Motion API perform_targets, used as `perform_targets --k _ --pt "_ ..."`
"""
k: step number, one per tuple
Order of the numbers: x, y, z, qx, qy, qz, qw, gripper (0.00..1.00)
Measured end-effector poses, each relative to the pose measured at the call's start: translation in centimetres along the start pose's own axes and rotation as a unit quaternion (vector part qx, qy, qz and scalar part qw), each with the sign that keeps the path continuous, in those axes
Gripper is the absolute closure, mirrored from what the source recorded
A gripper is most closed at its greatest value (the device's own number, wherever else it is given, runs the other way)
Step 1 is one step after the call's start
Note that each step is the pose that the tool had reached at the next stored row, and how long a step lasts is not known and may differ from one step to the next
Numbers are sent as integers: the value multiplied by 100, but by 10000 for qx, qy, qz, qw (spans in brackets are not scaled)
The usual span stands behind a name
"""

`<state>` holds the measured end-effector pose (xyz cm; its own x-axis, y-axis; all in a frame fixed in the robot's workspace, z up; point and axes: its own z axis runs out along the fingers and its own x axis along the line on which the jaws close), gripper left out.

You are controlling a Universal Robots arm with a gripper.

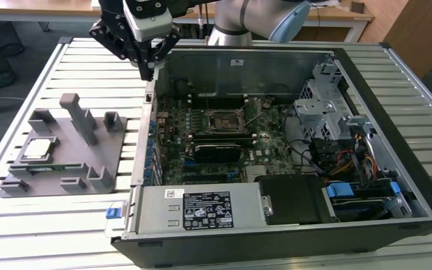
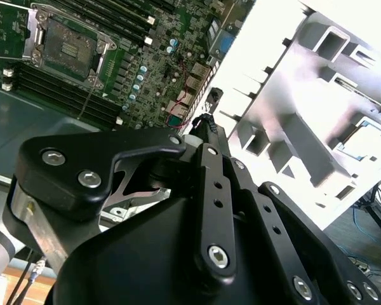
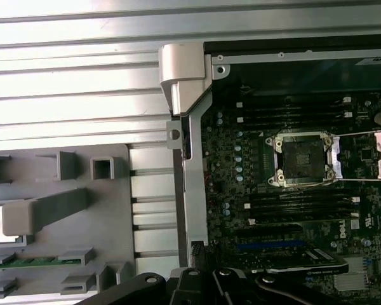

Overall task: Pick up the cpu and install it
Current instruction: 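Reach for the cpu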

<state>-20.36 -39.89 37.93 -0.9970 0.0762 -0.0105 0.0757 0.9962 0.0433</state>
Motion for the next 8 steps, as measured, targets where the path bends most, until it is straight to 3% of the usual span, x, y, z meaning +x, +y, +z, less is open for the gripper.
perform_targets --k 8 --pt "48 -4 10 1 9 0 10000 89"
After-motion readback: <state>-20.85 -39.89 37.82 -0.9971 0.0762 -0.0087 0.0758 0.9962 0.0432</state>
